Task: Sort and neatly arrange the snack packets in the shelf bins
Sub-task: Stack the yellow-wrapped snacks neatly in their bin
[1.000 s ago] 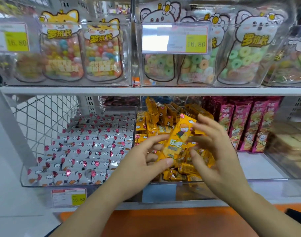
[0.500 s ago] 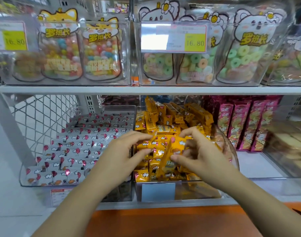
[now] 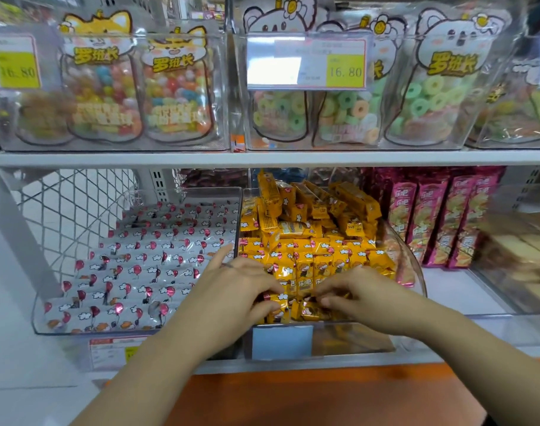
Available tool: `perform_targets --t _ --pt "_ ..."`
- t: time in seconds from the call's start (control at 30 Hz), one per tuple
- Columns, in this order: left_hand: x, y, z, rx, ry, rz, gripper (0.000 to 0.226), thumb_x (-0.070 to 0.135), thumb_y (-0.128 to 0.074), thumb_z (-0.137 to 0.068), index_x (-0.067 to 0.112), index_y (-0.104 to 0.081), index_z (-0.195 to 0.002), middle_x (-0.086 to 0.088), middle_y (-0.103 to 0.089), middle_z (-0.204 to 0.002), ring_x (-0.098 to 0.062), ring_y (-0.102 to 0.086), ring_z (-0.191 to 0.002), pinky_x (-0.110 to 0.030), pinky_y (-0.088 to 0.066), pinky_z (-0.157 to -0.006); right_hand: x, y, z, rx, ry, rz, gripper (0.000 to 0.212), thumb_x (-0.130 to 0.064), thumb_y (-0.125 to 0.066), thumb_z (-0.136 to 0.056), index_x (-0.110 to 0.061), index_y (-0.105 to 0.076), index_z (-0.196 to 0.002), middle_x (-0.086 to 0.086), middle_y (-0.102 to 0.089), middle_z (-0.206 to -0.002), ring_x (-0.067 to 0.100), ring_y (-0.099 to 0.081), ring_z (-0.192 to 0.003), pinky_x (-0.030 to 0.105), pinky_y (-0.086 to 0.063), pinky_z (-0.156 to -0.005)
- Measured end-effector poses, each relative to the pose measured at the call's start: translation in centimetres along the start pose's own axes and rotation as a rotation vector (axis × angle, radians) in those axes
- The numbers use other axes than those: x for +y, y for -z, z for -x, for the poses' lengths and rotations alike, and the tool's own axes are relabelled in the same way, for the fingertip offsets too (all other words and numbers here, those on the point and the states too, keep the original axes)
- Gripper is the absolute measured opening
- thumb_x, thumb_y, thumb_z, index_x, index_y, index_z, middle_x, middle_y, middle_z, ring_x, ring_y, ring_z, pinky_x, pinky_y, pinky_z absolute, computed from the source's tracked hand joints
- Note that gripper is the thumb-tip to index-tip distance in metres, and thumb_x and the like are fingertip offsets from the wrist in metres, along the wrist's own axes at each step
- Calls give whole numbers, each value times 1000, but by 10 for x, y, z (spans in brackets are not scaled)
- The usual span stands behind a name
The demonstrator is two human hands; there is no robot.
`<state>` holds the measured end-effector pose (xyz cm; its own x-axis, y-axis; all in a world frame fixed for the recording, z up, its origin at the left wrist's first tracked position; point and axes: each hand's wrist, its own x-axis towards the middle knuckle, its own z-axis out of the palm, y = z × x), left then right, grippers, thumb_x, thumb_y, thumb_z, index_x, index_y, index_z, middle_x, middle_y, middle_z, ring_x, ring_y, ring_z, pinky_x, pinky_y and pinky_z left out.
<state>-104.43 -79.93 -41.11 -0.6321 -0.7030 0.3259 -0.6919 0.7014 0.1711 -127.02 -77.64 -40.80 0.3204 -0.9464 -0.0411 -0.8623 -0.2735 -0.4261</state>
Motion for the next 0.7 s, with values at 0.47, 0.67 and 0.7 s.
perform_targets --t 0.47,0.67,0.7 --pt "-8 -3 2 30 15 19 26 46 -60 -86 40 -65 -111 18 -62 -116 -3 -39 -128 -31 8 -111 1 -17 -29 -521 -163 150 42 -28 -27 -101 -4 -56 -119 17 -56 -123 31 -53 -111 44 -42 -96" --pt "-7 -3 3 24 3 31 28 51 -54 -88 43 -61 -114 24 -57 -116 6 -32 -125 -26 17 -108 1 -16 -25 -457 -154 105 42 -30 -29 -100 -3 -58 -115 15 -59 -119 30 -53 -109 44 -42 -97" --pt "-7 -3 4 50 -6 40 27 52 -54 -87 43 -63 -111 23 -60 -113 4 -38 -123 -28 13 -109 1 -16 -25 -453 -147 106 41 -31 -29 -100 -4 -60 -106 13 -60 -109 28 -55 -99 42 -42 -92"
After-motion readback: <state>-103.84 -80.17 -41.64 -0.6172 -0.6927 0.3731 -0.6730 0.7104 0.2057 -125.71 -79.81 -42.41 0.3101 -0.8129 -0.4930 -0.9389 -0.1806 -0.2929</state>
